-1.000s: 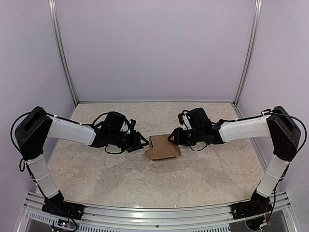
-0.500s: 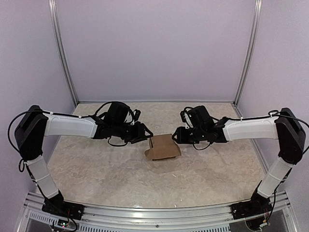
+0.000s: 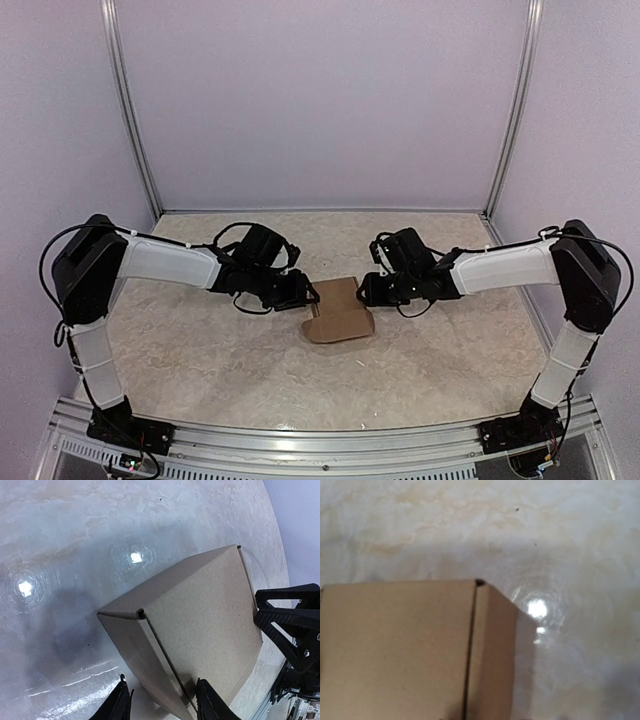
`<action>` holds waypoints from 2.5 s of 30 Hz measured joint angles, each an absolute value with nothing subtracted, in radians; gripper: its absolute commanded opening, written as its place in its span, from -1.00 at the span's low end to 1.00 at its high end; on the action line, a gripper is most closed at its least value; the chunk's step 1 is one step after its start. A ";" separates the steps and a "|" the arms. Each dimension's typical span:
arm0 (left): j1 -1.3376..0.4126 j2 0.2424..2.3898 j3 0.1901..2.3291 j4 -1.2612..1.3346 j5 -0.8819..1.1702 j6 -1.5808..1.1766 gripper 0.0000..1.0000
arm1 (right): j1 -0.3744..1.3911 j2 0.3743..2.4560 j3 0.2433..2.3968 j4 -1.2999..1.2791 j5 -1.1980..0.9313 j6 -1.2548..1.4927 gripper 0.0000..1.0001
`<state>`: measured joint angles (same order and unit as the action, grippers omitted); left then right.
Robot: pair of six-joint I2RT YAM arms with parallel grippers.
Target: Fold the paper box
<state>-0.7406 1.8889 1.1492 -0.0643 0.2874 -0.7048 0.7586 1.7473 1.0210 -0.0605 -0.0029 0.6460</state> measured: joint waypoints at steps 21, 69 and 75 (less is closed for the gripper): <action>-0.765 1.909 1.143 -0.034 0.267 -0.683 -0.10 | 0.774 1.762 0.986 0.014 0.027 0.644 -0.40; -0.764 1.751 0.780 0.437 0.291 -0.931 0.39 | 0.704 1.778 1.055 -0.061 -0.115 0.543 -0.49; -0.765 1.789 0.783 0.439 0.296 -0.958 0.39 | 0.703 1.790 1.055 -0.054 -0.120 0.544 -0.58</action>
